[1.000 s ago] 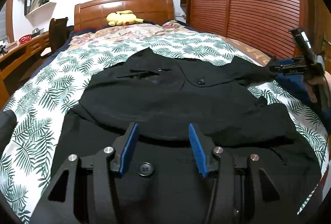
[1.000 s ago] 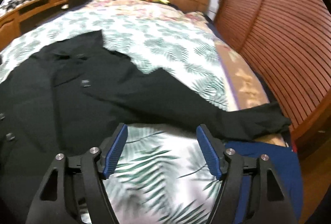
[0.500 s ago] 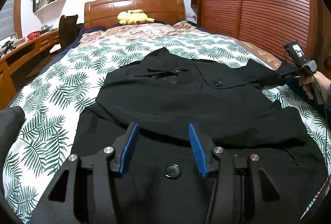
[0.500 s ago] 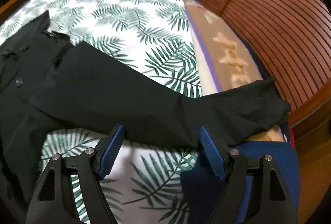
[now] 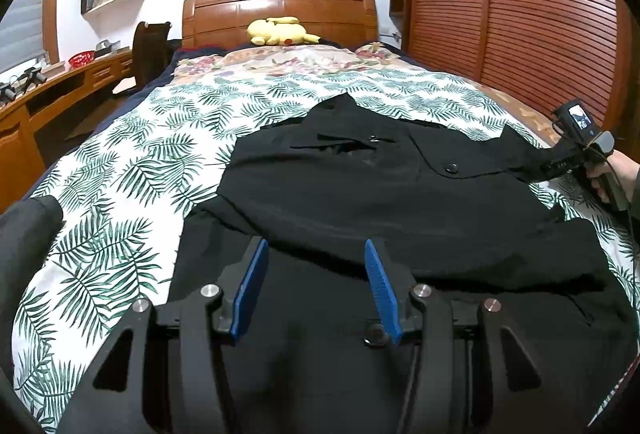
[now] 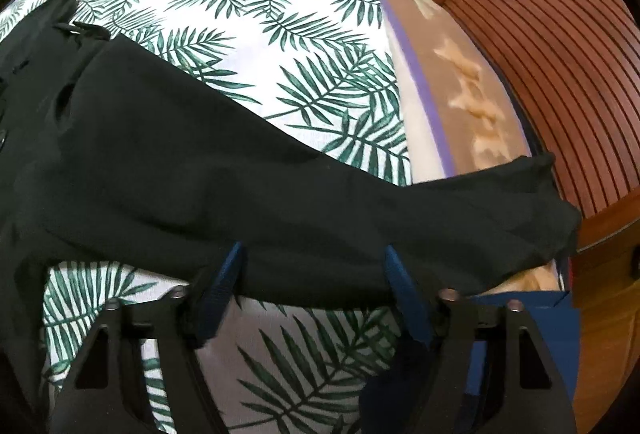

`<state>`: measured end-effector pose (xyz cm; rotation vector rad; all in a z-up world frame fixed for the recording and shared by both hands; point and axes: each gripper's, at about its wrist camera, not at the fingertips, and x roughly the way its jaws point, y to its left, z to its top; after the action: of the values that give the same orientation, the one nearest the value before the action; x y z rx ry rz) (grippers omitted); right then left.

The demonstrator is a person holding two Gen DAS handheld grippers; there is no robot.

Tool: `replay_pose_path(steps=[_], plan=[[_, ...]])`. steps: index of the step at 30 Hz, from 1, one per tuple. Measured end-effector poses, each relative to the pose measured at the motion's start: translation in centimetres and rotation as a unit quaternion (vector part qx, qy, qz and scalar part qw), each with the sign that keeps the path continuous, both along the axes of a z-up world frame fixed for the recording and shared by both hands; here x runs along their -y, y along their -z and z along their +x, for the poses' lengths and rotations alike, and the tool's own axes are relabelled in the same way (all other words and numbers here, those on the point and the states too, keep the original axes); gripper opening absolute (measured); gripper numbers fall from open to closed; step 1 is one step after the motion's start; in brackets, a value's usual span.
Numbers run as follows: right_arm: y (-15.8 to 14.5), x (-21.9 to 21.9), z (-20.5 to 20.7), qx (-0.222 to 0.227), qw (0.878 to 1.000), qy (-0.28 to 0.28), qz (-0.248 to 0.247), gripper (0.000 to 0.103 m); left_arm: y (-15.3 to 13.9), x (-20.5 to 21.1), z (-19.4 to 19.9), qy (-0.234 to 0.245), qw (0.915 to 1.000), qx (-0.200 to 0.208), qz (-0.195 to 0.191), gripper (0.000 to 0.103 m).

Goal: Fold large clothes
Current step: 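Close the right tool on the sleeve cuff, then fold the held sleeve across the coat body with the right tool, release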

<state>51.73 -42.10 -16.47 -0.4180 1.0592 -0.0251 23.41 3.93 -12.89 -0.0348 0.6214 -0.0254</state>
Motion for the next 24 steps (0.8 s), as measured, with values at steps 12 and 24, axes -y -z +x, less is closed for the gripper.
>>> replay_pose_path(steps=[12,24], plan=[[-1.9,-1.8,0.8,0.051,0.998,-0.02,-0.025,0.0,0.4,-0.2,0.2,0.0,1.0,-0.005,-0.001,0.049],[-8.9,-6.2,-1.8,0.116,0.99,-0.077,0.025,0.0,0.5,0.1,-0.1,0.007,1.0,-0.003,-0.004,0.049]])
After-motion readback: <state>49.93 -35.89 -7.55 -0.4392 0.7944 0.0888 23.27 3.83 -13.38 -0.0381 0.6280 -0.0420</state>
